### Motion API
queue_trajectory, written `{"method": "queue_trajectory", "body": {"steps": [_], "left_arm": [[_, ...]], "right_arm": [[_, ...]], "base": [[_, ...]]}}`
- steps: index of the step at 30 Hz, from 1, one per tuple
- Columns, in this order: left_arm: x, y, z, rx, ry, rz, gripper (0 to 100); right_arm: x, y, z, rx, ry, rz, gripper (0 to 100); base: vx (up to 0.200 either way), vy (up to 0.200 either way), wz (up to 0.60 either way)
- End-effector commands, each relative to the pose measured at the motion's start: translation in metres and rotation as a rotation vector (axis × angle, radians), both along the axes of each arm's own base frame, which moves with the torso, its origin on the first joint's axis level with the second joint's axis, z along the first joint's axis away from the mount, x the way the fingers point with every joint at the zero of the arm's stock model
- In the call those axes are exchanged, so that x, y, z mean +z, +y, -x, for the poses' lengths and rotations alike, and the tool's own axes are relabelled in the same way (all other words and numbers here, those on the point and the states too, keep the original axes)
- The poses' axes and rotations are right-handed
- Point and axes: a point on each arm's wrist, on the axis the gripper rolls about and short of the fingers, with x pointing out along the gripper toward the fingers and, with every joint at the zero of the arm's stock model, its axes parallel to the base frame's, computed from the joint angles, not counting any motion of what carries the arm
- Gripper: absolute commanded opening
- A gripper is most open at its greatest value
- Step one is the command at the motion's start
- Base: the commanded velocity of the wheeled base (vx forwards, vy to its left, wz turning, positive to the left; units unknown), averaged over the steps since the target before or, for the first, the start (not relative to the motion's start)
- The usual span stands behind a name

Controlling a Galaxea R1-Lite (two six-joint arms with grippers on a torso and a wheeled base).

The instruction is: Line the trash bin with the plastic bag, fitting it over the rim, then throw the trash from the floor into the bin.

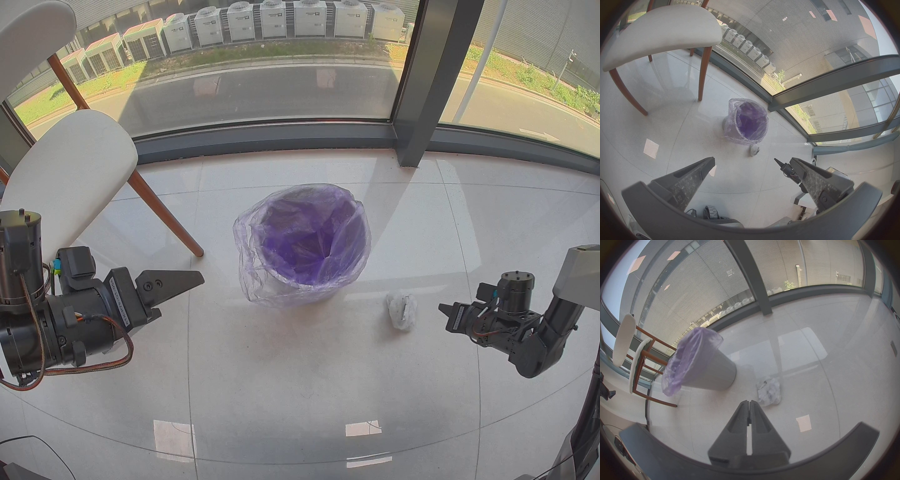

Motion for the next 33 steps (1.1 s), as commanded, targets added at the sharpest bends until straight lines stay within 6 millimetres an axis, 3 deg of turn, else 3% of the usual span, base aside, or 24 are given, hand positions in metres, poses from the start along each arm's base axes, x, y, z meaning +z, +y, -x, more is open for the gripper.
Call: {"method": "queue_trajectory", "body": {"steps": [1, 5, 10, 15, 18, 23, 24, 28, 33], "left_arm": [[-0.001, -0.002, -0.006, 0.014, -0.020, -0.017, 100], [-0.003, 0.002, -0.007, 0.022, -0.029, -0.052, 100], [-0.005, 0.010, -0.016, 0.037, -0.062, -0.139, 100], [-0.006, 0.008, -0.020, 0.031, -0.067, -0.157, 100], [-0.001, 0.007, -0.021, 0.030, -0.091, -0.149, 100], [0.007, 0.006, -0.023, 0.032, -0.138, -0.120, 100], [0.007, 0.006, -0.023, 0.033, -0.136, -0.120, 100], [0.002, 0.006, -0.023, 0.029, -0.122, -0.125, 100], [0.001, 0.006, -0.023, 0.027, -0.118, -0.130, 100]], "right_arm": [[-0.033, 0.022, -0.027, 0.032, 0.078, 0.010, 0], [-0.048, 0.037, -0.039, 0.063, 0.099, 0.019, 0], [-0.061, 0.052, -0.059, 0.080, 0.188, 0.042, 0], [-0.058, 0.056, -0.085, 0.038, 0.191, 0.066, 0], [-0.053, 0.055, -0.086, 0.040, 0.175, 0.070, 0], [-0.052, 0.049, -0.064, 0.026, 0.218, 0.117, 0], [-0.053, 0.048, -0.063, 0.018, 0.220, 0.130, 100], [-0.055, 0.047, -0.070, -0.024, 0.205, 0.166, 100], [-0.082, 0.047, -0.073, -0.047, 0.254, 0.197, 100]], "base": [[0.000, 0.000, 0.00], [0.000, 0.000, 0.00], [0.200, 0.000, 0.00], [0.200, 0.000, 0.00], [0.200, 0.000, 0.00], [0.080, 0.000, 0.00], [0.000, 0.000, 0.00], [0.000, 0.000, 0.00], [0.000, 0.000, 0.00]]}}
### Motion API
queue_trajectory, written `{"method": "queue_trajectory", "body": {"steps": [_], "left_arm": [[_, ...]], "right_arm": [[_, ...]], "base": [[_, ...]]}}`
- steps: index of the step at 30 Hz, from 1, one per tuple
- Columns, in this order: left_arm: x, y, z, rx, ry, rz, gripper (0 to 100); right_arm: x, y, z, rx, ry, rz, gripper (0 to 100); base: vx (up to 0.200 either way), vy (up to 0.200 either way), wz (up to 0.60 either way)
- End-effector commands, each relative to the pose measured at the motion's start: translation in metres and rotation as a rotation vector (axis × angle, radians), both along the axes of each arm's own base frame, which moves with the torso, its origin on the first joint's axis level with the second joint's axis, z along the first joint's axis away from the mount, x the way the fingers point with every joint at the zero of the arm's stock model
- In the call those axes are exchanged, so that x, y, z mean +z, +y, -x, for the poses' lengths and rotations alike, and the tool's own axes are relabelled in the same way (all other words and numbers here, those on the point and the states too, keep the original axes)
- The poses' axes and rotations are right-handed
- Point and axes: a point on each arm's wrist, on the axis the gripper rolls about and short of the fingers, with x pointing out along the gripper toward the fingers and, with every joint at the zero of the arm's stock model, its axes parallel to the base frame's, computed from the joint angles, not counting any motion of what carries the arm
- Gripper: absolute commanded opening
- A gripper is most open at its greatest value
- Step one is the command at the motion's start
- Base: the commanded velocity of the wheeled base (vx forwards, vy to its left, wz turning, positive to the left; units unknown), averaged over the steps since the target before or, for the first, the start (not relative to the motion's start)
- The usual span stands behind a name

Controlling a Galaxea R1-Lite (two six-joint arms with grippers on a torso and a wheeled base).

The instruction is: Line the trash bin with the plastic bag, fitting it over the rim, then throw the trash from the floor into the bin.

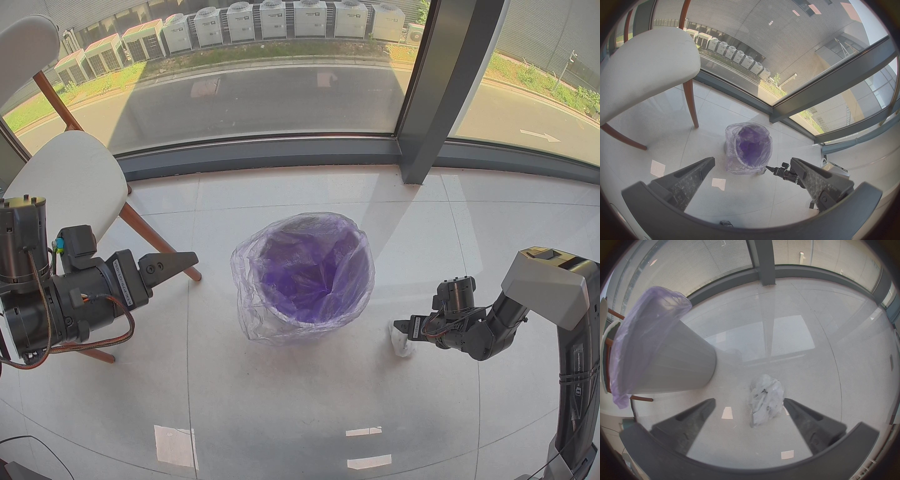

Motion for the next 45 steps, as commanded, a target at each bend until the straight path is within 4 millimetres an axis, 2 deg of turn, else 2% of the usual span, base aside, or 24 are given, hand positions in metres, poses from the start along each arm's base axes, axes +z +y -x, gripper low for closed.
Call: {"method": "queue_trajectory", "body": {"steps": [1, 3, 9, 23, 24, 43, 44, 45], "left_arm": [[-0.004, -0.001, -0.001, -0.001, 0.014, -0.006, 100], [-0.005, -0.001, -0.001, -0.002, 0.017, -0.009, 100], [-0.010, -0.003, -0.007, -0.001, 0.035, -0.021, 100], [-0.015, -0.007, -0.014, -0.018, 0.036, -0.070, 100], [-0.015, -0.007, -0.014, -0.018, 0.036, -0.070, 100], [-0.014, -0.006, -0.015, -0.010, 0.035, -0.069, 100], [-0.014, -0.006, -0.015, -0.010, 0.035, -0.069, 100], [-0.014, -0.006, -0.015, -0.010, 0.035, -0.069, 100]], "right_arm": [[-0.023, 0.002, -0.008, -0.013, 0.026, 0.024, 100], [-0.036, 0.004, -0.020, -0.019, 0.017, 0.023, 100], [-0.034, 0.001, -0.037, -0.045, 0.054, 0.049, 100], [-0.033, 0.002, -0.040, -0.060, 0.074, 0.073, 100], [-0.033, 0.002, -0.040, -0.059, 0.074, 0.074, 0], [-0.030, 0.001, -0.036, -0.067, 0.136, 0.082, 0], [-0.010, 0.000, -0.038, -0.070, 0.094, 0.067, 0], [0.002, -0.001, -0.038, -0.071, 0.076, 0.060, 0]], "base": [[0.000, 0.000, 0.00], [0.000, 0.000, 0.00], [0.000, 0.000, 0.00], [0.000, 0.000, 0.00], [0.000, 0.000, 0.00], [0.000, 0.000, 0.00], [0.000, 0.000, 0.00], [0.000, 0.000, 0.00]]}}
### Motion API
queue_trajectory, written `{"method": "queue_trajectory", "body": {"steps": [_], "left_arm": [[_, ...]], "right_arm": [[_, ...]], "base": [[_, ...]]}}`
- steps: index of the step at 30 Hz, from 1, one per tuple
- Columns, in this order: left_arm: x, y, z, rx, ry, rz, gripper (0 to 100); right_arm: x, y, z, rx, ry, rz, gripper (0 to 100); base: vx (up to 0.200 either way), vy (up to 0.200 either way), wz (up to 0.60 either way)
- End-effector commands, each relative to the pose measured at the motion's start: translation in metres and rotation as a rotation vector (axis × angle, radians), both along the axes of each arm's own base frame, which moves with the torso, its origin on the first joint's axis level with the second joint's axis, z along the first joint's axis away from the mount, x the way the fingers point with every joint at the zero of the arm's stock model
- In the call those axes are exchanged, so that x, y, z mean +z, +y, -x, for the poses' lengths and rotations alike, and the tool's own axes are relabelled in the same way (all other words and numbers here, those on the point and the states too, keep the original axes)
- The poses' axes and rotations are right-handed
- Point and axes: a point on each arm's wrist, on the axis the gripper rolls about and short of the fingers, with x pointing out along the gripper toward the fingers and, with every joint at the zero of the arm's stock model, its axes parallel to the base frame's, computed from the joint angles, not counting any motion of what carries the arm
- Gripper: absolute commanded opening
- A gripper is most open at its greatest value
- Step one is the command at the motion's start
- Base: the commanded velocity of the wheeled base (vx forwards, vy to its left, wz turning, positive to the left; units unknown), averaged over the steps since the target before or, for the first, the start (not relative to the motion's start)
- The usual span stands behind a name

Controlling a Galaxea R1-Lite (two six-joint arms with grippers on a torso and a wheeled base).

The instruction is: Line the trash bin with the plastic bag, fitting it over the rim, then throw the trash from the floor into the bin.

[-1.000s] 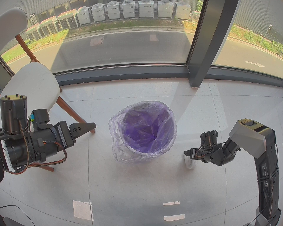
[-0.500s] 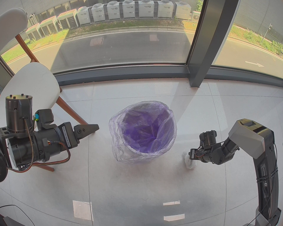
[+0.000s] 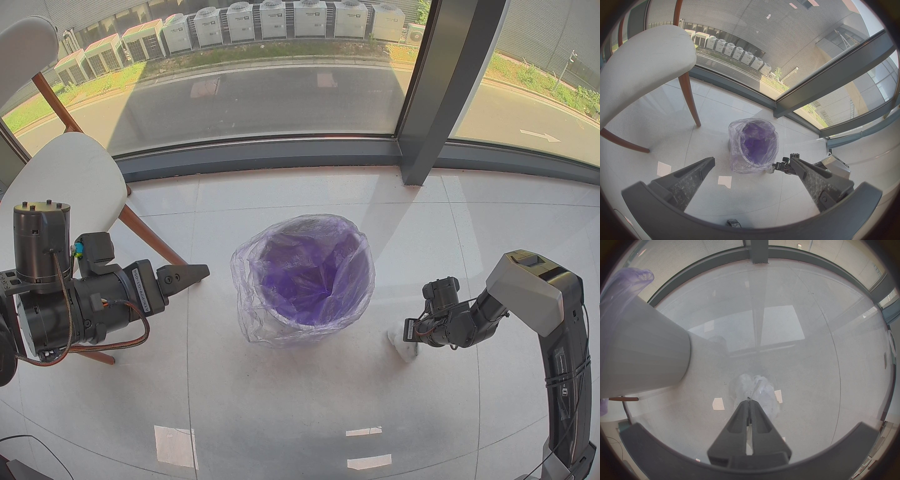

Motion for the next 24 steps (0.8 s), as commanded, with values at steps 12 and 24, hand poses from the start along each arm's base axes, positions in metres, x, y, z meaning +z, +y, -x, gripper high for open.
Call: {"method": "queue_trajectory", "body": {"steps": [12, 24], "left_arm": [[0.004, 0.000, -0.001, -0.001, -0.013, 0.006, 100], [0.004, 0.000, 0.000, 0.000, -0.014, 0.005, 100]], "right_arm": [[0.150, -0.017, 0.034, 0.011, -0.214, -0.094, 0], [0.130, -0.017, 0.044, 0.017, -0.142, -0.085, 100]], "base": [[0.000, 0.000, 0.00], [0.000, 0.000, 0.00]]}}
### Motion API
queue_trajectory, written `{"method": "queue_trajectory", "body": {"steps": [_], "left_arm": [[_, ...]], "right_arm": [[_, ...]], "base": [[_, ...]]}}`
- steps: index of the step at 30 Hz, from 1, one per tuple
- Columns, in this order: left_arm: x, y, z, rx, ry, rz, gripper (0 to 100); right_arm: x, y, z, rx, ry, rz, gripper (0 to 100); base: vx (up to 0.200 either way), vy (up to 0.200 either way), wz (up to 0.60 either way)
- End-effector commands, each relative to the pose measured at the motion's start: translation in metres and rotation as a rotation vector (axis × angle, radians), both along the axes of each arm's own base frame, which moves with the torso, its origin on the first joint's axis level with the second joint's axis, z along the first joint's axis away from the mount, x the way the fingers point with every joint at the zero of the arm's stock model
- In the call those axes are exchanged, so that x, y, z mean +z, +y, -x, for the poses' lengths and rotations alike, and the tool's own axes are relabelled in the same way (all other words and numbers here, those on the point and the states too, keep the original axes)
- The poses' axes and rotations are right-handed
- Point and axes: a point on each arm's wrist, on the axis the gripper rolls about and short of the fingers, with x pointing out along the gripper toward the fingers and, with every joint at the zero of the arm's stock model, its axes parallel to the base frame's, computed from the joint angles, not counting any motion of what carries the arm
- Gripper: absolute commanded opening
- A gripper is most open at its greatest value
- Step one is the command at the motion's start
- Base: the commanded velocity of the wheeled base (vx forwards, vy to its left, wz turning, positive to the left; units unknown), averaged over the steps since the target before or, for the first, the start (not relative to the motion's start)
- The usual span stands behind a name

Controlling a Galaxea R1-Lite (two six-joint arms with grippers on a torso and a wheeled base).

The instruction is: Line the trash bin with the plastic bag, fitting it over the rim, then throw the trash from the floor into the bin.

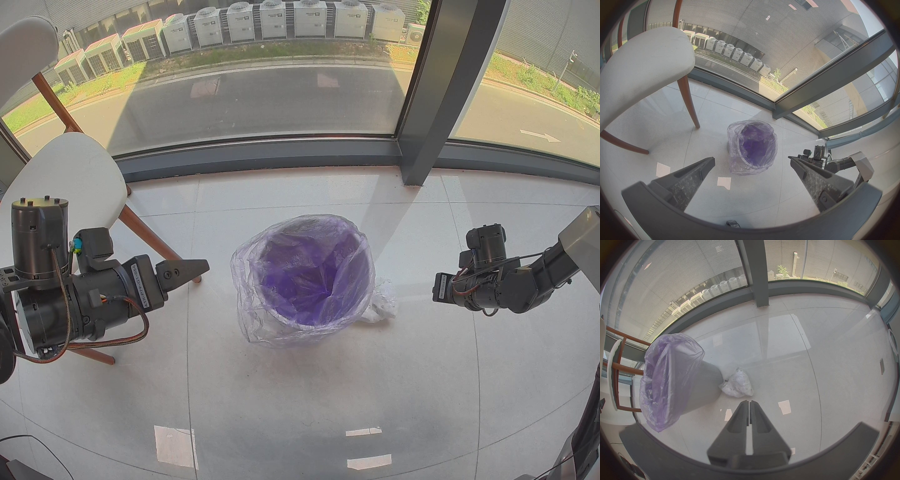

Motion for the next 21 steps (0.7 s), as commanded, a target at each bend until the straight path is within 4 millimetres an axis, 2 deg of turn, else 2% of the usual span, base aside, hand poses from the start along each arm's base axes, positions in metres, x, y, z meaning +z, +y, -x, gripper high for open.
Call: {"method": "queue_trajectory", "body": {"steps": [1, 5, 7, 8, 12, 17, 21], "left_arm": [[0.000, 0.000, 0.001, 0.001, -0.001, 0.001, 100], [0.001, 0.001, 0.000, 0.001, 0.002, 0.011, 100], [0.001, 0.001, 0.000, 0.000, 0.002, 0.014, 100], [0.002, 0.002, 0.000, -0.007, 0.001, 0.020, 100], [0.003, 0.005, -0.002, -0.052, -0.007, 0.054, 100], [0.003, 0.005, -0.004, -0.055, -0.043, 0.056, 100], [0.005, 0.004, -0.006, -0.055, -0.071, 0.065, 100]], "right_arm": [[-0.009, 0.004, -0.008, 0.005, -0.025, -0.004, 100], [-0.011, 0.018, -0.030, 0.012, -0.085, -0.036, 100], [-0.013, 0.020, -0.032, 0.006, -0.079, -0.047, 100], [-0.015, 0.029, -0.035, -0.001, -0.069, -0.073, 100], [-0.032, 0.034, -0.043, -0.002, -0.013, -0.062, 100], [-0.041, 0.036, -0.050, -0.008, 0.083, -0.039, 100], [-0.047, 0.040, -0.072, -0.013, 0.091, -0.037, 100]], "base": [[0.000, 0.000, 0.00], [0.000, 0.000, 0.00], [0.000, 0.000, 0.00], [0.000, 0.000, 0.00], [-0.200, 0.000, 0.00], [-0.200, 0.000, 0.00], [-0.150, 0.000, 0.00]]}}
